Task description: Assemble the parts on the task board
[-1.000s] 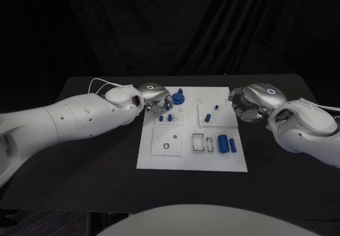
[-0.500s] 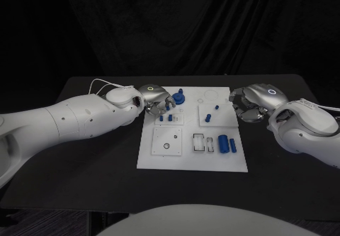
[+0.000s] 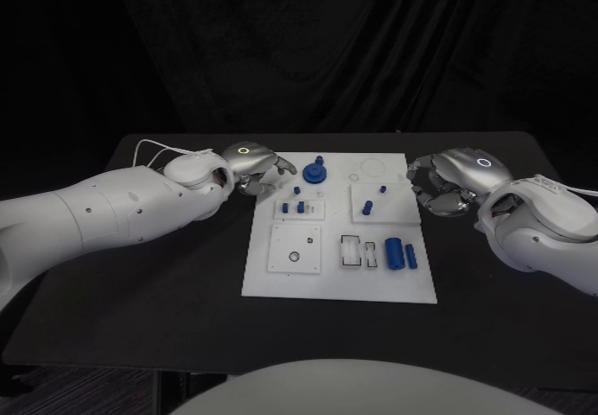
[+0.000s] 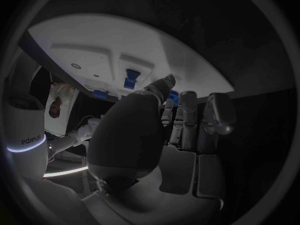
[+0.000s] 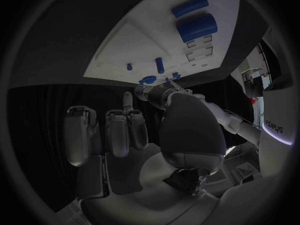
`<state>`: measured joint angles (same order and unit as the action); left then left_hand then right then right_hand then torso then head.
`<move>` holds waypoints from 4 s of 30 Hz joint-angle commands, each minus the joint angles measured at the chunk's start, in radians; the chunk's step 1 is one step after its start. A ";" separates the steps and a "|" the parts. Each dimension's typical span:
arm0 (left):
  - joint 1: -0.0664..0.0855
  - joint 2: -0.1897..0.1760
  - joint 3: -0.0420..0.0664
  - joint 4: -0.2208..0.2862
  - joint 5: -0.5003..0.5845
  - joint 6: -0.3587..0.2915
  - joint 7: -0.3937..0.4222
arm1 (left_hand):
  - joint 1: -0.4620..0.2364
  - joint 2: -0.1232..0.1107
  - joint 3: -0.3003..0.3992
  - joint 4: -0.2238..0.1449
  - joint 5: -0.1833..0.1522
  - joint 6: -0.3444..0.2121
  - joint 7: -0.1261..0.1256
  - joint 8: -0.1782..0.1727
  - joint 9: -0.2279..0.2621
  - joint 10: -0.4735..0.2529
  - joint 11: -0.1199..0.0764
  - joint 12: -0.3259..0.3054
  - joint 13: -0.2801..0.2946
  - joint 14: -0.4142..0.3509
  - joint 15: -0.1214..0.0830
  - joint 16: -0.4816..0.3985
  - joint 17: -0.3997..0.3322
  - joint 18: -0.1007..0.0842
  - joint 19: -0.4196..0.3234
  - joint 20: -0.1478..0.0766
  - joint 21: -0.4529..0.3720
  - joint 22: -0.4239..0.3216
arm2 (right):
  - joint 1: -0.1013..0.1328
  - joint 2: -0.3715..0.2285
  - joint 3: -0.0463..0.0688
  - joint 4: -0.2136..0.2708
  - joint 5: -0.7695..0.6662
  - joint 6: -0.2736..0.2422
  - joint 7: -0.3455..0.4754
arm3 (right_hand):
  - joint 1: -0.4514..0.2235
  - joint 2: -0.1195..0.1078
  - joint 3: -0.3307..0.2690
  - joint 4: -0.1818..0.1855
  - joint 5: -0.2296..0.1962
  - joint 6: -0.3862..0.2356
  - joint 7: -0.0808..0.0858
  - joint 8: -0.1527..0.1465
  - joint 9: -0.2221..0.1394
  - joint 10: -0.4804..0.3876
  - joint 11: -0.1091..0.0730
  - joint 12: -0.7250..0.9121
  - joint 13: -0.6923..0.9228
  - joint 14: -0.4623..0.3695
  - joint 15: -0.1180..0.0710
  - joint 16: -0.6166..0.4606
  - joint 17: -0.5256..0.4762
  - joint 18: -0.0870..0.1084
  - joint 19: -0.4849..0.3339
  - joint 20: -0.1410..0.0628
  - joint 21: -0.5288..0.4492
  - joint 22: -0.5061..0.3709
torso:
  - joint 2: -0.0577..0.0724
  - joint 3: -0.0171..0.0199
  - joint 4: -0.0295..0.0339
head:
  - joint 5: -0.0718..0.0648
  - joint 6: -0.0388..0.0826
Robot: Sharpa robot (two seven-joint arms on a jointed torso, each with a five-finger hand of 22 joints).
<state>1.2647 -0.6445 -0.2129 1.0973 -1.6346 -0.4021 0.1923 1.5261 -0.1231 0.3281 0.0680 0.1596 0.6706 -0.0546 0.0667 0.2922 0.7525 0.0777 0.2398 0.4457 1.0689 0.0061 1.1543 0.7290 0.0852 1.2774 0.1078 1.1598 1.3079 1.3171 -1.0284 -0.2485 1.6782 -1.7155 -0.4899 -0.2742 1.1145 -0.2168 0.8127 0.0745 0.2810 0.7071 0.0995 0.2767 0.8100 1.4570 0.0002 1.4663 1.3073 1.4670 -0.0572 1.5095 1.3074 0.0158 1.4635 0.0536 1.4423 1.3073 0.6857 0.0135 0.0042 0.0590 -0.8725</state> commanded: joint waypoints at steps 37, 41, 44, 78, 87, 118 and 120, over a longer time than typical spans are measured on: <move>-0.113 -0.304 0.000 0.390 1.219 0.120 0.676 | -0.131 0.293 -0.536 0.224 -0.039 -0.092 0.066 -0.011 -0.221 -0.593 -0.062 -0.054 -0.408 -1.011 0.088 -1.140 -0.714 0.092 -1.207 0.096 -1.118 -0.912 | 0.035 0.159 0.001 -0.229 0.018 0.205 0.114 | 0.246 -0.005 -0.382 0.102 0.001 0.179 0.012 -0.185 -0.461 -0.520 0.097 -1.198 -0.997 0.013 0.071 -0.098 -0.025 0.054 -0.038 0.066 -0.195 0.171 | -0.021 -0.0618 0.0789 | -0.072 0.000; -0.124 -0.307 0.000 0.405 1.226 0.110 0.681 | -0.119 0.303 -0.548 0.223 -0.039 -0.089 0.072 -0.012 -0.222 -0.588 -0.049 -0.041 -0.407 -1.000 0.100 -1.139 -0.712 0.092 -1.203 0.109 -1.116 -0.911 | 0.028 0.175 0.001 -0.254 0.018 0.148 0.148 | 0.254 0.001 -0.403 0.085 0.001 0.225 0.020 -0.160 -0.445 -0.496 0.090 -1.187 -0.996 0.024 0.064 -0.076 0.011 0.048 -0.025 0.061 -0.167 0.180 | -0.022 -0.0700 0.0862 | -0.087 0.000; -0.127 -0.309 0.000 0.410 1.228 0.109 0.683 | -0.117 0.304 -0.549 0.223 -0.039 -0.089 0.071 -0.012 -0.222 -0.588 -0.048 -0.041 -0.407 -1.000 0.101 -1.139 -0.712 0.092 -1.202 0.112 -1.116 -0.911 | 0.025 0.181 0.001 -0.265 0.019 0.138 0.156 | 0.251 0.005 -0.412 0.080 0.001 0.230 0.016 -0.153 -0.432 -0.487 0.084 -1.179 -0.991 0.028 0.053 -0.068 0.023 0.046 -0.019 0.052 -0.153 0.184 | -0.024 -0.0797 0.0939 | -0.098 0.000; -0.130 -0.317 0.000 0.434 1.230 0.132 0.684 | -0.110 0.321 -0.580 0.225 -0.039 -0.100 0.057 -0.014 -0.226 -0.588 -0.022 -0.023 -0.407 -0.970 0.129 -1.133 -0.707 0.096 -1.169 0.147 -1.100 -0.868 | -0.007 0.205 0.002 -0.331 0.019 0.272 0.090 | 0.224 0.007 -0.451 0.087 0.001 0.215 0.024 -0.155 -0.410 -0.509 0.092 -1.176 -0.980 0.019 0.070 -0.074 0.011 0.050 -0.033 0.062 -0.180 0.176 | -0.020 -0.1154 0.1219 | -0.146 0.000; -0.131 -0.318 0.000 0.435 1.230 0.137 0.681 | -0.113 0.324 -0.583 0.224 -0.039 -0.105 0.056 -0.015 -0.227 -0.590 -0.019 -0.024 -0.407 -0.969 0.132 -1.133 -0.707 0.095 -1.167 0.150 -1.100 -0.869 | -0.018 0.203 0.002 -0.340 0.019 0.271 0.090 | 0.222 0.009 -0.454 0.088 0.001 0.213 0.025 -0.155 -0.408 -0.507 0.092 -1.173 -0.978 0.019 0.071 -0.073 0.012 0.050 -0.033 0.063 -0.180 0.176 | -0.020 -0.1150 0.1186 | -0.141 0.000; -0.132 -0.303 0.000 0.406 1.230 0.162 0.666 | -0.168 0.363 -0.609 0.225 -0.039 -0.133 0.046 -0.016 -0.231 -0.603 -0.002 -0.026 -0.408 -0.965 0.152 -1.132 -0.707 0.095 -1.163 0.167 -1.100 -0.880 | -0.035 0.214 0.002 -0.368 0.081 0.242 0.129 | 0.260 0.058 -0.425 0.059 0.004 0.260 0.027 -0.128 -0.367 -0.457 0.082 -1.148 -0.964 0.024 0.065 -0.066 0.021 0.047 -0.024 0.061 -0.160 0.181 | -0.023 -0.1175 0.1186 | -0.138 0.000; -0.132 -0.302 0.000 0.406 1.230 0.162 0.666 | -0.163 0.359 -0.611 0.222 -0.039 -0.132 0.046 -0.016 -0.231 -0.602 0.000 -0.024 -0.408 -0.965 0.152 -1.132 -0.707 0.095 -1.162 0.169 -1.099 -0.880 | -0.036 0.215 0.002 -0.370 0.093 0.245 0.134 | 0.263 0.061 -0.419 0.057 0.004 0.264 0.027 -0.127 -0.367 -0.451 0.081 -1.151 -0.967 0.024 0.064 -0.066 0.019 0.048 -0.024 0.061 -0.161 0.181 | -0.023 -0.1177 0.1178 | -0.135 0.000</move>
<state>1.1341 -0.9492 -0.2138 1.5020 -0.4097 -0.2546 0.6774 1.3683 0.2358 -0.2790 0.2905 0.1225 0.5432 -0.0073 0.0552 0.0627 0.1499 0.0717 0.2125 0.0375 0.1040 0.1503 0.0190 0.0214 0.1624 0.1150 0.2720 0.0540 0.4270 1.2842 -0.8137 -0.2471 1.3106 -1.6462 -0.2317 -0.1501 1.3765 -0.1678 0.3859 0.1302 0.2811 0.9644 0.1245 0.1444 0.4419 0.9997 0.0804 0.3223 0.3420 1.4660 0.0068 1.4410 1.3075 0.0625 1.4331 0.1162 1.2780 1.3073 0.6627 -0.1034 0.1231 -0.0794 -0.8725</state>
